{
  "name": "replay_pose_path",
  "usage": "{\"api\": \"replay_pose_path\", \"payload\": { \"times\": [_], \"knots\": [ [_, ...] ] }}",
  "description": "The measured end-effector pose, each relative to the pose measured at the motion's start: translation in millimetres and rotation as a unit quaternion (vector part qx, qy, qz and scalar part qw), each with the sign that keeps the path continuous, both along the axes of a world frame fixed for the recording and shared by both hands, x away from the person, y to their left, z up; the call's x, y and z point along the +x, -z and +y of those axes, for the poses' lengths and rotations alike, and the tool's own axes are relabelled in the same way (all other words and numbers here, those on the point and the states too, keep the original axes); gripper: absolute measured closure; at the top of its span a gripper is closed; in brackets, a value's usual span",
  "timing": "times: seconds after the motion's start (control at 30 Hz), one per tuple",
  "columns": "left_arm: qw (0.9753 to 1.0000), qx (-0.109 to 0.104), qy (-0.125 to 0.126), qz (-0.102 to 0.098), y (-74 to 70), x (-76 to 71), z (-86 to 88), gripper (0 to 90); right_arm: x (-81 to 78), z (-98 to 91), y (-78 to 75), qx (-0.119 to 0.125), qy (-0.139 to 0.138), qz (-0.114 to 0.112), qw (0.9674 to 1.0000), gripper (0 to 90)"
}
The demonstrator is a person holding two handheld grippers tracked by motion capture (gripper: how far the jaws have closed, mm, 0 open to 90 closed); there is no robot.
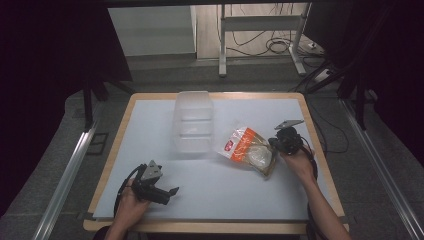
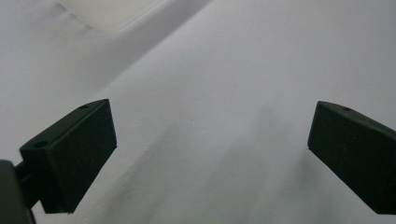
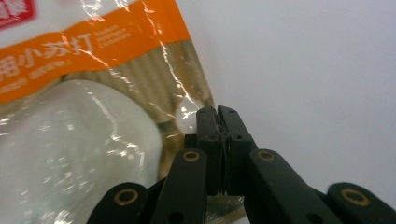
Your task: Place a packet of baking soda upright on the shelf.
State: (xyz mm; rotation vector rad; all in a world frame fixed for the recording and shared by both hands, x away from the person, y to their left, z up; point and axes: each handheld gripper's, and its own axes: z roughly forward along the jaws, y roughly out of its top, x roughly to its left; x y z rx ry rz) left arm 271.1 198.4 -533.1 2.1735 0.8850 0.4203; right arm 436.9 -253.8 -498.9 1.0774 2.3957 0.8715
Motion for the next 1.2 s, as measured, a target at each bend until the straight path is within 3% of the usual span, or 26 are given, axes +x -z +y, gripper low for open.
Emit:
{"api": "replay_pose_path", "payload": {
  "times": [0.2,0.6,0.73,0.97,1.2],
  "knots": [
    [1.0000,0.005,0.004,0.003,1.1,0.3,-0.7,1.1,5.9,0.5,6.8,-0.006,-0.003,0.006,1.0000,85.6],
    [0.9999,0.012,0.009,0.005,2.0,-0.6,-2.5,0.9,-0.3,-1.4,8.7,0.002,-0.005,0.024,0.9997,89.4],
    [0.9998,0.014,0.011,0.006,2.3,-0.8,-3.1,0.9,-3.7,-3.8,6.7,-0.006,-0.014,0.028,0.9995,89.2],
    [0.9998,0.015,0.011,0.009,2.8,-0.3,-3.4,0.9,-1.2,-4.1,4.9,-0.056,0.007,-0.007,0.9984,88.3],
    [0.9997,0.015,0.013,0.010,3.1,-0.3,-4.0,0.9,-0.3,-10.5,9.9,-0.053,0.003,0.017,0.9984,89.3]
  ]
}}
